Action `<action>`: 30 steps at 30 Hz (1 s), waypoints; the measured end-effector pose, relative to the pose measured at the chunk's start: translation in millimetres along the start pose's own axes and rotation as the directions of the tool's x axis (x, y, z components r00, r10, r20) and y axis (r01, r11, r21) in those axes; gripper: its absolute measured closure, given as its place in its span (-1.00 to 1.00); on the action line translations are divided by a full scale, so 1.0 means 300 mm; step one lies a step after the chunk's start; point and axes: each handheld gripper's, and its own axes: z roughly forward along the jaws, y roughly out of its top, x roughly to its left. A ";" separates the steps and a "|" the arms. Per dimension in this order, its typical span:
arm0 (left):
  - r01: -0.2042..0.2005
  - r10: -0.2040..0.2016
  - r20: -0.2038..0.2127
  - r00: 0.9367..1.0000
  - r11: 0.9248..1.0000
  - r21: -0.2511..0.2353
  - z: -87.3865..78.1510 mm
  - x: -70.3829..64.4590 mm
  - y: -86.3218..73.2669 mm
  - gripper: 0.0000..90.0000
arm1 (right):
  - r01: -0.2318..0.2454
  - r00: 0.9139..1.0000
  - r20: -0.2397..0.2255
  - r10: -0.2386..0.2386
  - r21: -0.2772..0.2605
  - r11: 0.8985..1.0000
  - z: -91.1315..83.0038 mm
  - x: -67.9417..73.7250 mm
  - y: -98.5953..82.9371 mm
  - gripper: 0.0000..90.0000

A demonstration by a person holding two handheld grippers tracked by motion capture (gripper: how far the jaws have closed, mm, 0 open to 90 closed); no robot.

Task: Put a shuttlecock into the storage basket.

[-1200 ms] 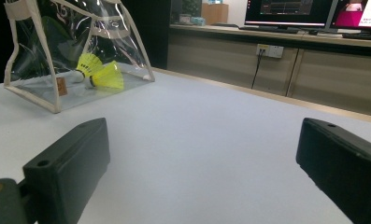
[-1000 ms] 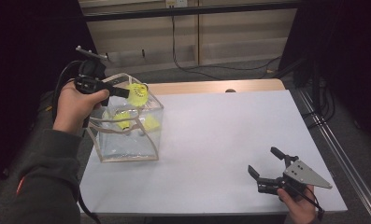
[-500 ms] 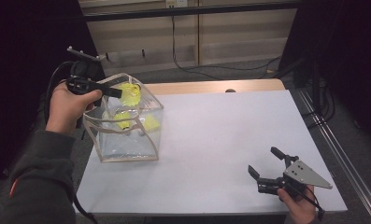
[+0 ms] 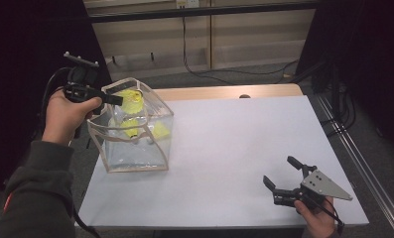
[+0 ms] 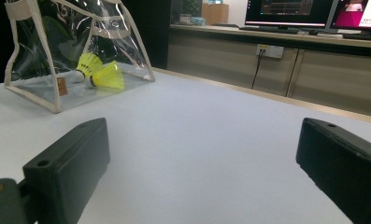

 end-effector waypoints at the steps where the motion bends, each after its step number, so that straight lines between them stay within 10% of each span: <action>1: 0.001 -0.001 0.001 1.000 1.000 -0.002 -0.001 0.002 -0.001 1.00 | 0.000 1.000 0.000 0.000 0.002 1.000 -0.001 0.000 0.000 -0.94; 30: 0.028 -0.028 -0.026 0.999 1.000 -0.008 -0.019 0.042 -0.019 1.00 | 0.000 1.000 -0.002 0.000 0.001 1.000 0.002 0.001 -0.001 -0.94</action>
